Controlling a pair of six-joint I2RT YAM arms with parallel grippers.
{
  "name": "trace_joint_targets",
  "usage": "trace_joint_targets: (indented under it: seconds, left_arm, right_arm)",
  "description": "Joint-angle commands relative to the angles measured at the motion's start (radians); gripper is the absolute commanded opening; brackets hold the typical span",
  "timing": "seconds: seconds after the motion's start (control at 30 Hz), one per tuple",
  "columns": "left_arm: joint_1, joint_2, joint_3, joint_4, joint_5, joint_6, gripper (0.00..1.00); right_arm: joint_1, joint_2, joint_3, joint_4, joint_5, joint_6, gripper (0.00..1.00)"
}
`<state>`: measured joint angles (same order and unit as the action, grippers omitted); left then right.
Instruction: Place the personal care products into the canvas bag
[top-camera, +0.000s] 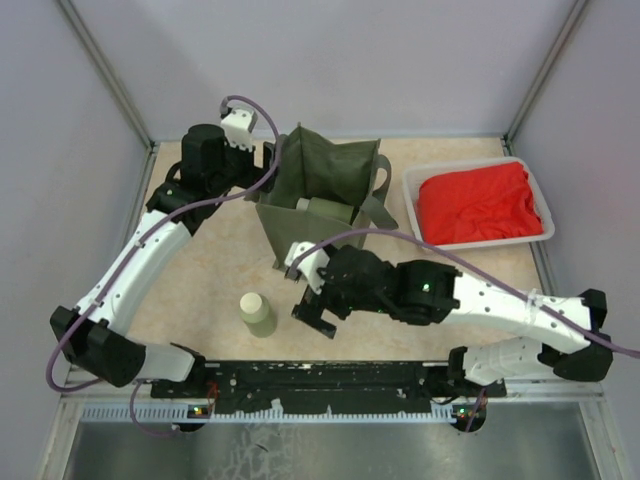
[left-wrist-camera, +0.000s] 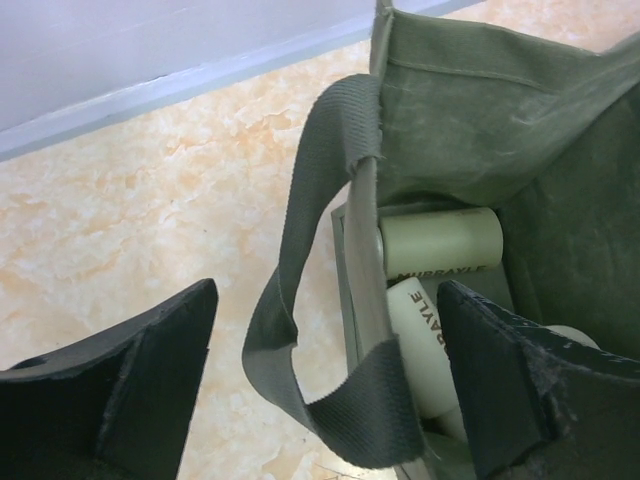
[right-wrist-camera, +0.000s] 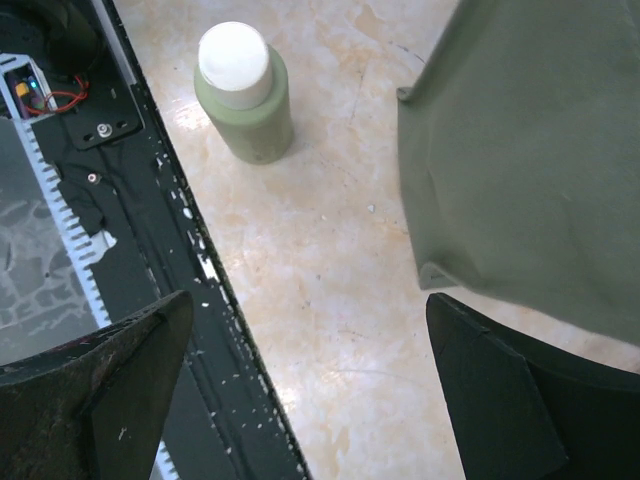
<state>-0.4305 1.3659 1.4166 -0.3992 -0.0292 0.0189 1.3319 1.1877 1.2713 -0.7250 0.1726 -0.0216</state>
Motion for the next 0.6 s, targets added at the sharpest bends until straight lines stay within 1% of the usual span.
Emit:
trace_joint_targets:
  seconds: [0.0,0.07,0.13,0.2,0.27,0.33,0.4,0.47,0.5,0.57]
  left_arm:
    - [0.025,0.036,0.002,0.05,0.085,-0.01,0.84]
    - [0.03,0.045,0.005,0.049,0.098,-0.01,0.72]
    - [0.033,0.051,0.005,0.05,0.116,-0.01,0.63]
    - [0.036,0.056,0.004,0.055,0.132,-0.01,0.53]
    - [0.04,0.057,0.005,0.057,0.133,-0.01,0.44]
    - [0.043,0.055,0.005,0.06,0.135,-0.01,0.35]
    - [0.046,0.051,0.003,0.062,0.143,-0.008,0.24]
    - [0.051,0.049,0.005,0.062,0.158,-0.004,0.16]
    - [0.053,0.049,0.007,0.062,0.164,-0.004,0.14]
    - [0.056,0.049,0.007,0.06,0.173,-0.003,0.13]
  right_arm:
    - [0.035,0.097,-0.086,0.266,0.052,-0.087,0.99]
    - [0.035,0.153,-0.096,0.328,0.02,-0.109,0.99]
    - [0.035,0.21,-0.087,0.369,0.004,-0.121,0.99]
    - [0.035,0.265,-0.065,0.385,-0.003,-0.132,0.99]
    - [0.034,0.32,-0.037,0.387,0.023,-0.142,0.99]
    - [0.022,0.347,-0.014,0.389,0.039,-0.143,0.99]
    - [0.003,0.354,-0.015,0.425,-0.002,-0.137,0.99]
    - [-0.007,0.363,-0.016,0.465,-0.043,-0.136,0.99]
    - [-0.007,0.377,-0.01,0.47,-0.047,-0.136,0.99]
    - [-0.008,0.413,0.014,0.471,-0.06,-0.138,0.99]
